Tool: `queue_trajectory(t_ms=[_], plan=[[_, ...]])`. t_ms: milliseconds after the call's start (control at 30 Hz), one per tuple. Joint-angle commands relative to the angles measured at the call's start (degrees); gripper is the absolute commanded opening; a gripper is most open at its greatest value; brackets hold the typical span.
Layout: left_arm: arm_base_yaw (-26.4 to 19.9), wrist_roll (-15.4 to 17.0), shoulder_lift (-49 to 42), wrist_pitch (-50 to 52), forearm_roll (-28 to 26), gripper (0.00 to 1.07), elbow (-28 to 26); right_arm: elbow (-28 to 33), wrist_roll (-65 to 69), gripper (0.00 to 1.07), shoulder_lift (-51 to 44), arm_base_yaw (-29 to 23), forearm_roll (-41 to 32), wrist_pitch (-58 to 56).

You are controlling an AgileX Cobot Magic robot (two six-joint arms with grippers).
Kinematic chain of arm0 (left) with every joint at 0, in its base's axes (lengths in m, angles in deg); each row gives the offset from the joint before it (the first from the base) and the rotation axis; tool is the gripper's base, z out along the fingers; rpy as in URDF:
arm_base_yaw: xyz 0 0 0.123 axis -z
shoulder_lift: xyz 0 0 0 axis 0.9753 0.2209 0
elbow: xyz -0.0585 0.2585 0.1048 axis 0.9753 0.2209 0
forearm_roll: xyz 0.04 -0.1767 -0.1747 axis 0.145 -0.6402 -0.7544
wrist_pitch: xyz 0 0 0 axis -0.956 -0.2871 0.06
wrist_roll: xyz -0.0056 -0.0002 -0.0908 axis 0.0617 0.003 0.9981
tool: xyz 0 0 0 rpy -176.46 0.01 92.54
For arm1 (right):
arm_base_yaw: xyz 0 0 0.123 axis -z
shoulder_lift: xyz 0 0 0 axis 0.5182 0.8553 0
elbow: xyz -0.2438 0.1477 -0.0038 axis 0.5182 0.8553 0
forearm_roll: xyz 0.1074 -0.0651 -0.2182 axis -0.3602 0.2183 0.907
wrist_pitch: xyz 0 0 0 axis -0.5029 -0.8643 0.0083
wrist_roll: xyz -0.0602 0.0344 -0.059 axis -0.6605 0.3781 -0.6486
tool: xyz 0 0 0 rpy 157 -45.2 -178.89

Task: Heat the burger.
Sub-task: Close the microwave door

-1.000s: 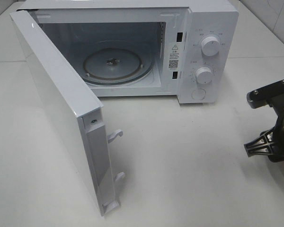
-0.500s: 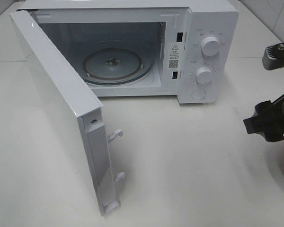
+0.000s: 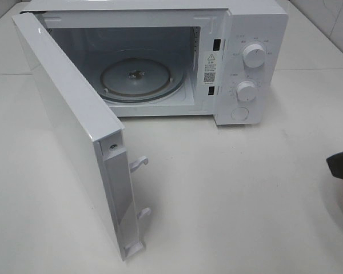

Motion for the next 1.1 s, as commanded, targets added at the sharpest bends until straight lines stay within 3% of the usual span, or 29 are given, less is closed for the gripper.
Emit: queue_trajectory(t_ms=[33,433,767,1100], plan=[[-0.1,0.1,-0.8,0.8,-0.1,0.98,-0.1,-0.1,-1.0,0.68,-3.8,0.1,-0.3,-3.9],[-0.1,0.1,-0.8,0.8,-0.1,0.98,-0.1,0.1,-0.8,0.68,-17.9,1.3,-1.8,-14.8],[-0.1,0.1,-0.8,0.8,-0.1,0.98,-0.1,0.2,-3.8,0.68,-35.1,14.7,-1.9,-19.7],[-0.1,0.1,-0.8,0.8,-0.1,0.98,-0.1,4.3,-7.3,0.69,-47.1,20.5,-7.5,-16.0]])
